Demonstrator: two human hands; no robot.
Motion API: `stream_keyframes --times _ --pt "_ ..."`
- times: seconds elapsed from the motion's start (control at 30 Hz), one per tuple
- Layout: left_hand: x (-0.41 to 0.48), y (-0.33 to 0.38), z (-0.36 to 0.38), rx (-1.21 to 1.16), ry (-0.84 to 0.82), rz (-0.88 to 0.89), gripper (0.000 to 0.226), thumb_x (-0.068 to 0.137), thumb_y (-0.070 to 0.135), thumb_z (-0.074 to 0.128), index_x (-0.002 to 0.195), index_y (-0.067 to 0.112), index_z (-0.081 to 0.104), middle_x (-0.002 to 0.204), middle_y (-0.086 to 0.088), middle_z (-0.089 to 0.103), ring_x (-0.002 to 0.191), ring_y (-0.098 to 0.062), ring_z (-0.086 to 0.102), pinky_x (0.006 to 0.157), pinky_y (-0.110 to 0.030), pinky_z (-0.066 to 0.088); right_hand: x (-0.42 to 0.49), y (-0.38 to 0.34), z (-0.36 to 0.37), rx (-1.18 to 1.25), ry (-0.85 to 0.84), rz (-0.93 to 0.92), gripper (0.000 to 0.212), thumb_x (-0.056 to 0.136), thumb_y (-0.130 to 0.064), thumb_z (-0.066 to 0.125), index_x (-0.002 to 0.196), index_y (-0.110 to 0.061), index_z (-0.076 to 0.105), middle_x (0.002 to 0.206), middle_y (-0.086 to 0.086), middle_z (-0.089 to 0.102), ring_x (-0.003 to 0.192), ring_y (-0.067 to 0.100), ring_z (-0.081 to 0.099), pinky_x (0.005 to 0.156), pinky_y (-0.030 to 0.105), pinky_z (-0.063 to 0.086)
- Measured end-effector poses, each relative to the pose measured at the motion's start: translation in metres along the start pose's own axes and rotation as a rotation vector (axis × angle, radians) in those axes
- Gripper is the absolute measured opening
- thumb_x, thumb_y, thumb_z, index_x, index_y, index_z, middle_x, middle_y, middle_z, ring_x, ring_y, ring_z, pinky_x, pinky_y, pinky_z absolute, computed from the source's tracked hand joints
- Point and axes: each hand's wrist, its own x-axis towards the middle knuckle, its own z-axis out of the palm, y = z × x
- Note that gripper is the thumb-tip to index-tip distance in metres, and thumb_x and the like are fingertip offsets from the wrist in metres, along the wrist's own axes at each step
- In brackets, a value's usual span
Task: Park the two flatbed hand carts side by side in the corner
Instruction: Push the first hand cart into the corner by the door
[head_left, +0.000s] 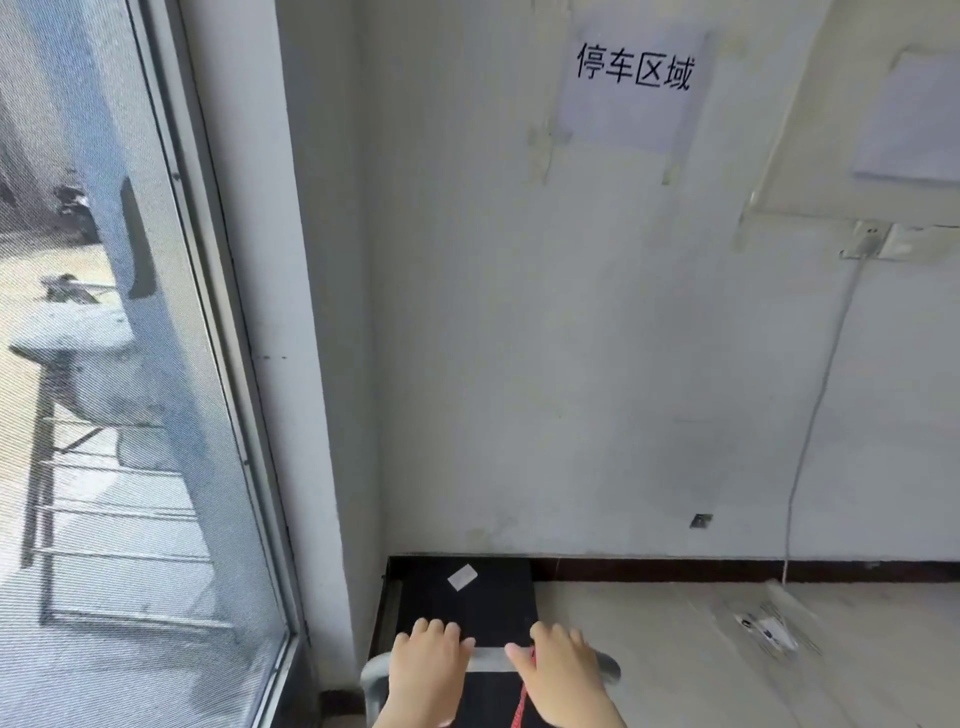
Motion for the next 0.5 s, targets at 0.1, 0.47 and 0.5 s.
stream_keyframes --times 0.1,0.47,0.5 --pt "-0.007 0.001 -0.034 0.096 -0.026 0.074 0.028 0.098 0.022 0.039 0.123 0.016 0.048 0.122 -0.006 0.051 0.114 -0.028 0.044 0.09 -0.038 0.039 -0.018 -0.001 -0.035 0.073 0.039 -0.014 0.052 0.094 -0.05 0.028 0.127 -0.013 0.042 0.127 0.008 0.05 0.117 0.026 0.042 0.092 0.037 0.038" --pt "-0.043 0.001 -0.189 0.076 0.187 0.041 0.026 0.098 0.02 0.035 0.111 0.018 0.057 0.115 -0.005 0.06 0.108 -0.028 0.054 0.085 -0.037 0.044 -0.09 -0.008 -0.18 0.111 0.141 0.033 0.047 0.095 -0.043 0.035 0.123 -0.008 0.049 0.126 0.014 0.053 0.113 0.03 0.05 0.09 0.037 0.041" --pt "-0.048 0.002 -0.204 0.081 0.201 0.045 0.028 0.098 0.022 0.033 0.11 0.018 0.057 0.114 -0.006 0.06 0.106 -0.028 0.055 0.082 -0.035 0.044 -0.097 -0.009 -0.193 0.118 0.148 0.037 0.049 0.094 -0.044 0.036 0.124 -0.007 0.048 0.127 0.014 0.053 0.113 0.031 0.05 0.091 0.036 0.041"
